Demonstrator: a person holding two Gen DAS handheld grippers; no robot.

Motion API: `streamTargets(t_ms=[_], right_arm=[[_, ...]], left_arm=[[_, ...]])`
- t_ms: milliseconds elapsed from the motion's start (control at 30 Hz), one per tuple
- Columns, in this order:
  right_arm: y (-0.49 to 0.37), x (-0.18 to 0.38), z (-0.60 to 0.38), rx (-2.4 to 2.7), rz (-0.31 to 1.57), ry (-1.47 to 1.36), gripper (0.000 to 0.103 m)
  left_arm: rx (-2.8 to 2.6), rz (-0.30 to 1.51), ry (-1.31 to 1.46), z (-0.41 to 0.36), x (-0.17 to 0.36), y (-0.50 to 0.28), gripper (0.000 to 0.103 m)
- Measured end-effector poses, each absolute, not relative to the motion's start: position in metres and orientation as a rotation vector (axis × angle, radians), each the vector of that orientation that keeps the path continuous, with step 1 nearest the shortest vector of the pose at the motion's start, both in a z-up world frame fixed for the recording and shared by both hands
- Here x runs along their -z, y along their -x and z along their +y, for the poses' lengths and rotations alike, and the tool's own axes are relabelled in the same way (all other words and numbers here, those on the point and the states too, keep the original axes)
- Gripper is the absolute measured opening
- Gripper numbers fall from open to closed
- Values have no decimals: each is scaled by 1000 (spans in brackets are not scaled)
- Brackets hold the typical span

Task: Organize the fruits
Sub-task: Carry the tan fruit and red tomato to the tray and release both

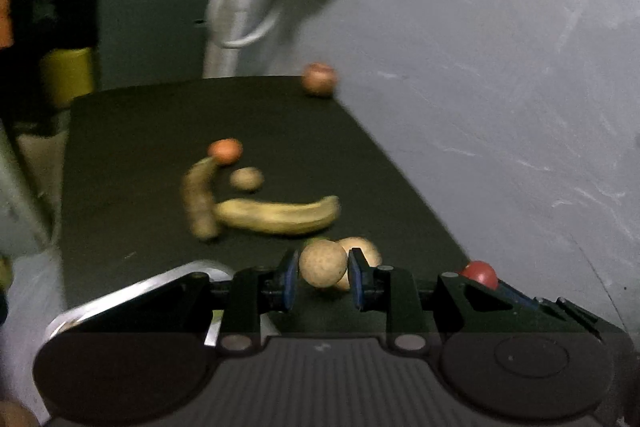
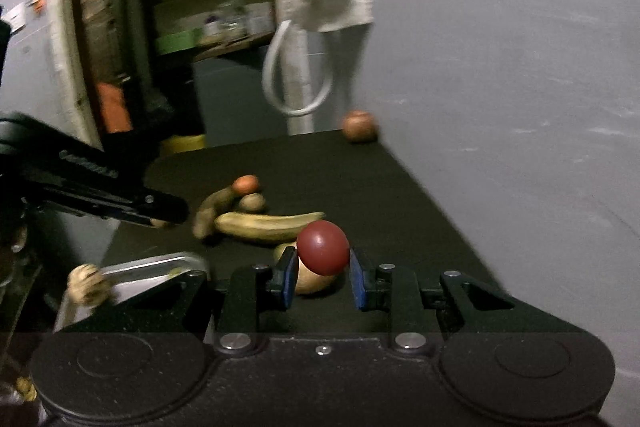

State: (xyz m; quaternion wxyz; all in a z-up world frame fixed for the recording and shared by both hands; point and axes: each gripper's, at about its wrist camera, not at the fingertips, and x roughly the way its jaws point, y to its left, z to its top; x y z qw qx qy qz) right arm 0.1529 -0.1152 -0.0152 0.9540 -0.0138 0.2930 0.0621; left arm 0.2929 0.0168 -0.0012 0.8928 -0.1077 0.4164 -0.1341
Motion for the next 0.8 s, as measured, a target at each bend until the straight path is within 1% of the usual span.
streamTargets(t_ms=[133,333,567,800], right_arm=[[-155,20,-95,-201,621,59,30],[-154,36,-62,-316,676,119,30],[-161,66,-20,-410,752,208,29],[-165,89,1,-465,804,292,29]], left_arm=[[179,867,268,55,6,-270,28],[47,910,336,94,28,-245,28],[-71,973,418,118,57,-227,28],[-147,992,415,129,71,-216,28]])
